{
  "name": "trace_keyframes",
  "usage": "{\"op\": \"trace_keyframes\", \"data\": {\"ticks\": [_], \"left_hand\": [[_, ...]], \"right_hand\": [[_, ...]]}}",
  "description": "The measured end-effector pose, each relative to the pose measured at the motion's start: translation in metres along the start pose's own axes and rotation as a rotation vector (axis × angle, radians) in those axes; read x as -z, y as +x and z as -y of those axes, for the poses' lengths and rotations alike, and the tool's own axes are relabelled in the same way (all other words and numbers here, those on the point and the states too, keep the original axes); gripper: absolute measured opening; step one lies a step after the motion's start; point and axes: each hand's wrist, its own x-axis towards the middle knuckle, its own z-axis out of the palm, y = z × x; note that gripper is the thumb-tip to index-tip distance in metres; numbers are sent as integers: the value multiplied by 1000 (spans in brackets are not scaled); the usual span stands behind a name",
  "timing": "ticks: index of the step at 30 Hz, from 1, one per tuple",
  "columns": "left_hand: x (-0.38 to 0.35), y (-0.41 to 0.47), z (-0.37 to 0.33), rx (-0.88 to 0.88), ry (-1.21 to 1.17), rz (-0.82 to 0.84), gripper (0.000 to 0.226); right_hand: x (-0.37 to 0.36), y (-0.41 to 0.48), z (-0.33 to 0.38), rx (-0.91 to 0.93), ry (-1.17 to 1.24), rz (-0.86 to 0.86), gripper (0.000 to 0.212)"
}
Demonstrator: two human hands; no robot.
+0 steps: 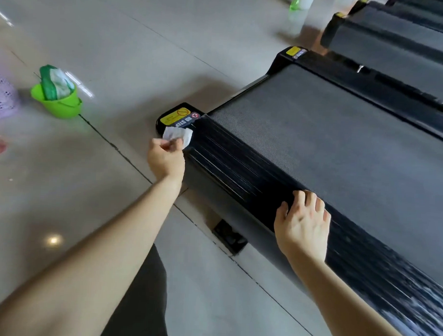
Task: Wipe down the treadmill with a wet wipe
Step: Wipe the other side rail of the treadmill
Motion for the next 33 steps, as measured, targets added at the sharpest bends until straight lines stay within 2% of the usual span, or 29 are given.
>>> {"op": "trace_keyframes", "data": {"ticks": [2, 4, 6, 10, 12, 14, 16, 19, 21, 26, 29, 31, 33], "left_hand": [[-6, -30, 5, 139, -219, -9, 17], [-10, -71, 6, 180, -316, 39, 11], [-11, -118, 6, 214, -368, 135, 8], [-5, -186, 12, 390, -391, 374, 16], [-1, -205, 12, 340, -356, 534, 23], [2, -226, 13, 259, -289, 775, 36], [2, -245, 14, 239, -122, 909, 33], [-2, -237, 15, 84, 1, 864, 17], [0, -205, 14, 142, -59, 734, 13], [9, -82, 18, 318, -217, 279, 13], [1, -49, 24, 380, -368, 103, 11], [-8, -77, 35, 419, -371, 131, 12], [-12, -130, 46, 488, -331, 341, 18]], "right_hand": [[0, -1, 1, 2, 4, -5, 26], [-1, -1, 1, 10, -5, -11, 25], [0, -1, 1, 10, 3, -17, 24], [-1, -1, 0, 16, 1, -16, 24], [-1, -1, 0, 23, 4, -18, 24], [-2, -1, 0, 19, 1, -19, 24], [-2, -1, 0, 15, 0, -18, 25], [0, -1, 1, 17, 3, -12, 25], [0, -1, 0, 20, 8, -4, 26], [-1, -1, 0, 24, 15, -4, 27], [-2, 1, 1, 12, 8, 6, 27], [-1, 0, 1, 11, 5, 11, 27], [0, 1, 0, 11, 4, 14, 28]]}}
